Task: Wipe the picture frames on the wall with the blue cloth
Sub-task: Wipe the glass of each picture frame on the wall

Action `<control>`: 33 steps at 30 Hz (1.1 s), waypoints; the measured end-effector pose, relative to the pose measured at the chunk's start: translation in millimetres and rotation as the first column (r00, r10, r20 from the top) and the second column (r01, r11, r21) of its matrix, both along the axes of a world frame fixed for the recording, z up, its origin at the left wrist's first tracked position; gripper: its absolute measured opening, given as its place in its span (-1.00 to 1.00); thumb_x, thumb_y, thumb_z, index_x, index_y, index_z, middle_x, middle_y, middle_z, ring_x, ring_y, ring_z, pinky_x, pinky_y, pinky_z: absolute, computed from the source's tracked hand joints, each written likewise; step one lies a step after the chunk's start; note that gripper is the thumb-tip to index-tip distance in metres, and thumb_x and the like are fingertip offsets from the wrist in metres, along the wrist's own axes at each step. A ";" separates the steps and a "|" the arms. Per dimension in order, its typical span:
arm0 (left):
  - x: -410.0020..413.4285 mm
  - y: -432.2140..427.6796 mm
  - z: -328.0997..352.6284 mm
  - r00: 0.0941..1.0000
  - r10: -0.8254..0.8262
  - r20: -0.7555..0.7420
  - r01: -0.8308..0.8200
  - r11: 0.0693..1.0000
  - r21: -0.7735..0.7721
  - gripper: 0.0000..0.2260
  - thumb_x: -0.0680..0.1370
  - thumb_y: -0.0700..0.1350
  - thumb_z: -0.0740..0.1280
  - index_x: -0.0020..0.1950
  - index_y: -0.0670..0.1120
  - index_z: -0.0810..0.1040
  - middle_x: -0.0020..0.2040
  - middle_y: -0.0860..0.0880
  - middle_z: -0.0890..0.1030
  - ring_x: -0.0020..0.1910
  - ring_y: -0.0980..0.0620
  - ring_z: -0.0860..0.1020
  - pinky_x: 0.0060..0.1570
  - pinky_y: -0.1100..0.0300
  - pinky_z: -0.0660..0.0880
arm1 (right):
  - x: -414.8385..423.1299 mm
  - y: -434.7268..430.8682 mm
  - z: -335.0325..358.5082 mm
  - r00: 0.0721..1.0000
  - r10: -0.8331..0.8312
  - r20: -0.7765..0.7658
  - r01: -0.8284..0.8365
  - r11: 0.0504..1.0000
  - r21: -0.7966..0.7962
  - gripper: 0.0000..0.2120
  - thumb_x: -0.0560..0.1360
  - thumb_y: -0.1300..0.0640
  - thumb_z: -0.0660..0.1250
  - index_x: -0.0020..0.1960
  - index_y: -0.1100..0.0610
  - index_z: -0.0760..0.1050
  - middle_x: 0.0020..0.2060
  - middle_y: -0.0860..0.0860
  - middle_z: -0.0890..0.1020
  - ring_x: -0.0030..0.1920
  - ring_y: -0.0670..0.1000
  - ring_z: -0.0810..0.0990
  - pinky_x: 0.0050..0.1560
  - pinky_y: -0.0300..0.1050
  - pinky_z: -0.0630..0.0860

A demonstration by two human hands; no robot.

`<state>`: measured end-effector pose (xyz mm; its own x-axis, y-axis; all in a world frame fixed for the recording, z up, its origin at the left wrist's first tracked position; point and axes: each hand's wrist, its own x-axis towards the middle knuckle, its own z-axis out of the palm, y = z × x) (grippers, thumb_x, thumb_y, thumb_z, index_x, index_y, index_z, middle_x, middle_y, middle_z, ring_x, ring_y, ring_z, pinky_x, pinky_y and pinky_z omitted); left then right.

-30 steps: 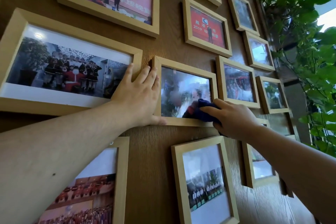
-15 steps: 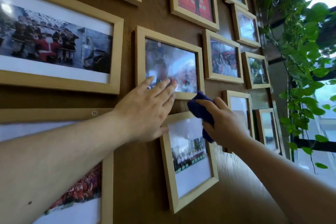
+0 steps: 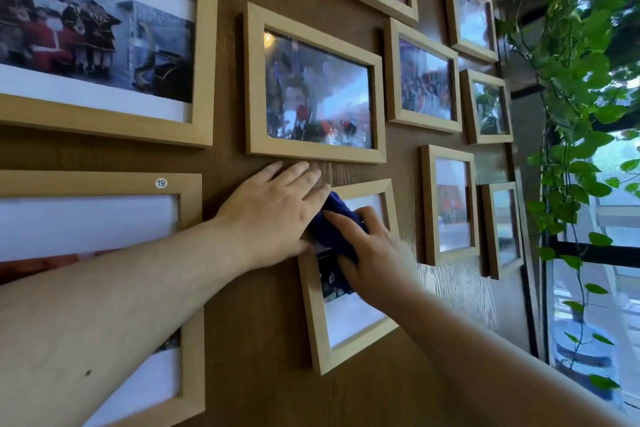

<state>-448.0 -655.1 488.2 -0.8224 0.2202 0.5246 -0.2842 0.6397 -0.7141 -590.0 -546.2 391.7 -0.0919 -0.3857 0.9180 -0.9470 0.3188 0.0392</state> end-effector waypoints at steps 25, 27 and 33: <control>-1.9 -1.4 -4.6 1.000 0.025 0.004 -0.024 0.999 -0.033 -0.22 0.44 0.32 0.22 0.50 -0.10 0.10 0.50 -0.07 0.26 0.49 -0.08 0.12 0.47 -0.12 0.03 | -29.0 24.1 -20.3 0.998 -0.062 -0.030 0.065 0.994 0.090 -0.45 0.41 0.09 0.34 0.38 0.00 0.32 -0.07 0.07 0.51 -0.30 0.02 0.46 -0.45 -0.05 0.51; -2.0 -2.1 -4.8 0.999 0.032 0.005 -0.031 0.999 -0.033 -0.21 0.44 0.32 0.22 0.50 -0.10 0.08 0.51 -0.07 0.24 0.50 -0.08 0.11 0.47 -0.13 0.03 | -41.6 31.5 -21.9 0.987 -0.147 0.057 0.144 0.988 0.060 -0.44 0.41 0.11 0.37 0.39 -0.01 0.32 -0.05 0.06 0.51 -0.29 -0.01 0.44 -0.42 -0.09 0.50; -2.1 -1.5 -4.5 0.999 0.038 0.008 -0.037 0.998 -0.041 -0.21 0.45 0.33 0.21 0.50 -0.11 0.08 0.51 -0.08 0.25 0.50 -0.09 0.11 0.47 -0.15 0.05 | -36.7 27.3 -34.7 0.982 -0.130 0.134 0.121 0.990 0.069 -0.44 0.45 0.06 0.30 0.41 -0.03 0.24 0.00 0.06 0.50 -0.26 0.04 0.48 -0.43 -0.01 0.53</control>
